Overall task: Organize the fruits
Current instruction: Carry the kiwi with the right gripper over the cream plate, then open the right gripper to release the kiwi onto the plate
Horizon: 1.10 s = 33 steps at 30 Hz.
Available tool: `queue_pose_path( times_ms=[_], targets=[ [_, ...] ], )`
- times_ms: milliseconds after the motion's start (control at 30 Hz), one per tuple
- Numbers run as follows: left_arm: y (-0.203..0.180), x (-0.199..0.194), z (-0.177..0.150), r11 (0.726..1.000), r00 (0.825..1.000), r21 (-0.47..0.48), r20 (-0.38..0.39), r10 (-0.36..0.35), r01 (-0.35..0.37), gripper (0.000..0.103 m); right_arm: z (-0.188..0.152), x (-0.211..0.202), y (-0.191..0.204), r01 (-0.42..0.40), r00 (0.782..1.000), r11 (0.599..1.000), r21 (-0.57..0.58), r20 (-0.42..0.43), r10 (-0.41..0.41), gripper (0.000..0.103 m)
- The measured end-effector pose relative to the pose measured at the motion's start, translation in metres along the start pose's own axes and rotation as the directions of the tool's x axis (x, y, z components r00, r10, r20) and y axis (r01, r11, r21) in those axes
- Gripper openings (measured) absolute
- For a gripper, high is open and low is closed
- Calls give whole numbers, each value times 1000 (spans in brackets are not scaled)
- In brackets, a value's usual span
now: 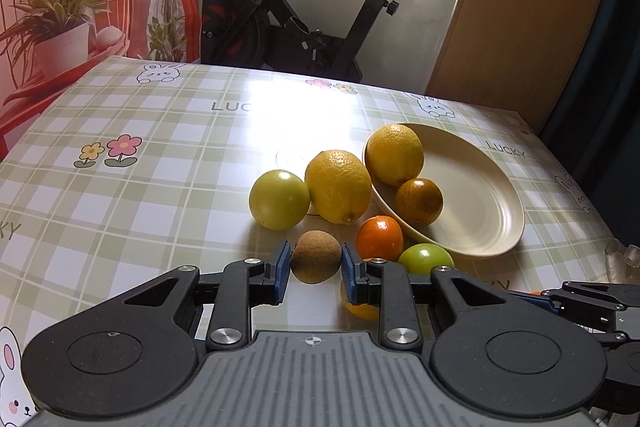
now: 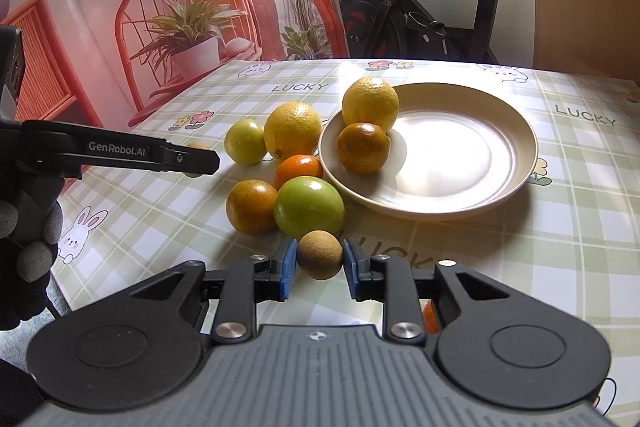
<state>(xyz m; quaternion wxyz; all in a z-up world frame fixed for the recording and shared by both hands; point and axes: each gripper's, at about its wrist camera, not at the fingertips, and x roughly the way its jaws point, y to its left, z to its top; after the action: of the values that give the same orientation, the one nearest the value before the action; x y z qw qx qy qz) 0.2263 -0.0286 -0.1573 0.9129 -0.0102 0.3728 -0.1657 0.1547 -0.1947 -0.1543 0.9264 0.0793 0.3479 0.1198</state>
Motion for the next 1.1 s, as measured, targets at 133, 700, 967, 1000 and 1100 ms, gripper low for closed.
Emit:
queue_pose_path(
  times_ms=[133, 700, 967, 1000, 1100],
  targets=[
    [-9, -3, 17, 999, 999, 41, 33, -26, 24, 29, 10, -2, -7, 40, 999, 999, -29, 34, -39, 27],
    [-80, 65, 34, 973, 977, 137, -128, -171, 188, 29, 25, 26, -31, 93, 995, 995, -38, 47, -91, 27],
    [-86, 84, 31, 974, 971, 119, -167, -171, 192, 29, 23, 36, -35, 96, 995, 995, -15, 42, -96, 27],
    [-86, 84, 32, 974, 971, 118, -167, -172, 193, 29, 23, 37, -35, 96, 995, 995, -9, 42, -96, 27],
    [-88, 85, 33, 973, 969, 116, -172, -180, 201, 29, 23, 39, -35, 102, 994, 995, 4, 39, -102, 28]
  ],
)
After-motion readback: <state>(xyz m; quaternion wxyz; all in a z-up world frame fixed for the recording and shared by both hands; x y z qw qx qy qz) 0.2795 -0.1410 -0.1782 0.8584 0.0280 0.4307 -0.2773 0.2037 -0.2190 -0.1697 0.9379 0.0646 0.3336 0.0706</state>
